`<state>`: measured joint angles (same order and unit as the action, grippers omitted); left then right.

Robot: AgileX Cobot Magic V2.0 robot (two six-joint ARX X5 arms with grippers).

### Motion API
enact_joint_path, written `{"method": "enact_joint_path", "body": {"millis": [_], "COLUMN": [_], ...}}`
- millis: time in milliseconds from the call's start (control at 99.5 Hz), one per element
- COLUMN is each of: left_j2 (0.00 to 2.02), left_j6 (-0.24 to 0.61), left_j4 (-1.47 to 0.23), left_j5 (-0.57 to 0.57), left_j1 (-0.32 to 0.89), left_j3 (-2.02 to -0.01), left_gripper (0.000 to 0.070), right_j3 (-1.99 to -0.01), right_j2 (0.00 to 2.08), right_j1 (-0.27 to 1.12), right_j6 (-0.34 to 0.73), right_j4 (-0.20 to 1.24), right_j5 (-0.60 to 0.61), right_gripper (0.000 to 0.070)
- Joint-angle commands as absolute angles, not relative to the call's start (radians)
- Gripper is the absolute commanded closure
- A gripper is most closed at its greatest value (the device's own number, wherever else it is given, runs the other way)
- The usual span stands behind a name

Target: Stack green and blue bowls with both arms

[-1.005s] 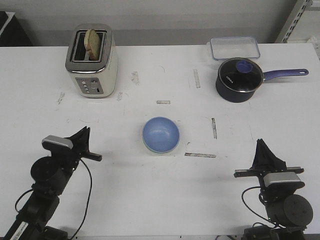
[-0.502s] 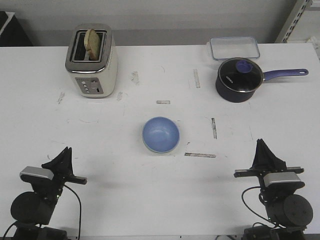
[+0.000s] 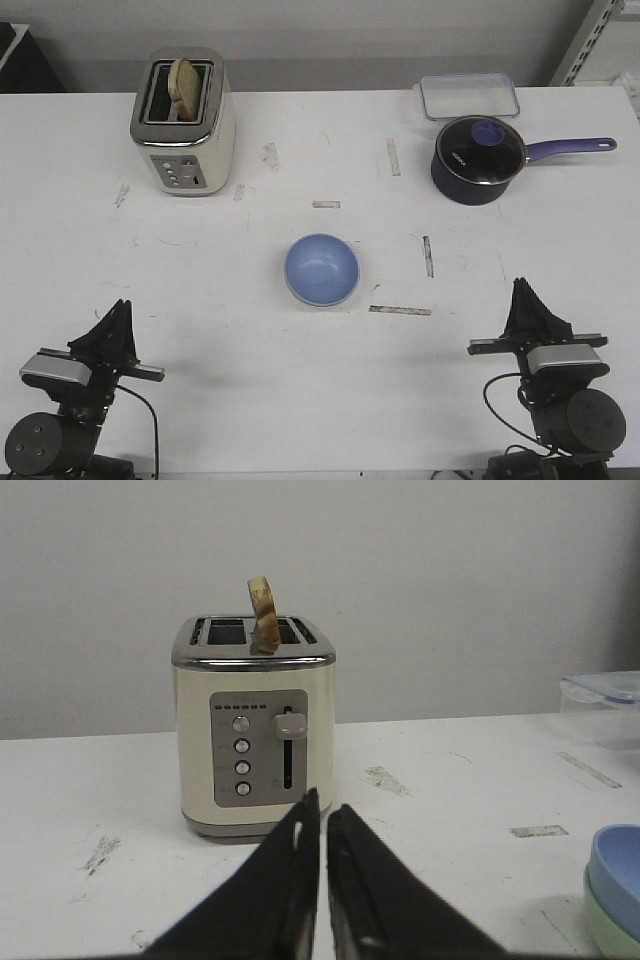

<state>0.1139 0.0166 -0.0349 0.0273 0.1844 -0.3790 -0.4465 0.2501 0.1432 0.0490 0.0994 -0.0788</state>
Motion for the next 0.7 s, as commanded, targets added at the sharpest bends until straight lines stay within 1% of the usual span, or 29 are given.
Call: {"method": "enact_joint_path", "body": {"millis": [0, 231, 362, 533, 643, 693], "left_j2": [0.102, 0.065, 0.024, 0.003, 0.003, 0.003], "left_j6": [0.007, -0.005, -0.012, -0.011, -0.011, -0.012], "left_j4": [-0.012, 0.051, 0.054, 0.086, 0.184, 0.151], "left_j5": [0.031, 0.022, 0.022, 0.022, 0.022, 0.022], "left_j1": [0.162, 0.053, 0.006, -0.004, -0.004, -0.004], "left_j3": [-0.360, -0.249, -0.173, -0.087, -0.011, -0.012], "left_gripper": [0.0699, 0.0699, 0.0699, 0.0699, 0.0699, 0.0699], "right_j3": [-0.456, -0.456, -0.456, -0.456, -0.456, -0.456], "right_j2": [0.249, 0.249, 0.249, 0.249, 0.249, 0.249], "right_j1": [0.146, 0.146, 0.146, 0.146, 0.146, 0.146], "right_j6": [0.044, 0.044, 0.044, 0.044, 0.044, 0.044], "right_j4": [0.089, 0.089, 0.089, 0.089, 0.089, 0.089], "right_j5": [-0.079, -0.079, -0.079, -0.079, -0.079, -0.079], "right_gripper": [0.0697, 0.0697, 0.0697, 0.0697, 0.0697, 0.0697]}}
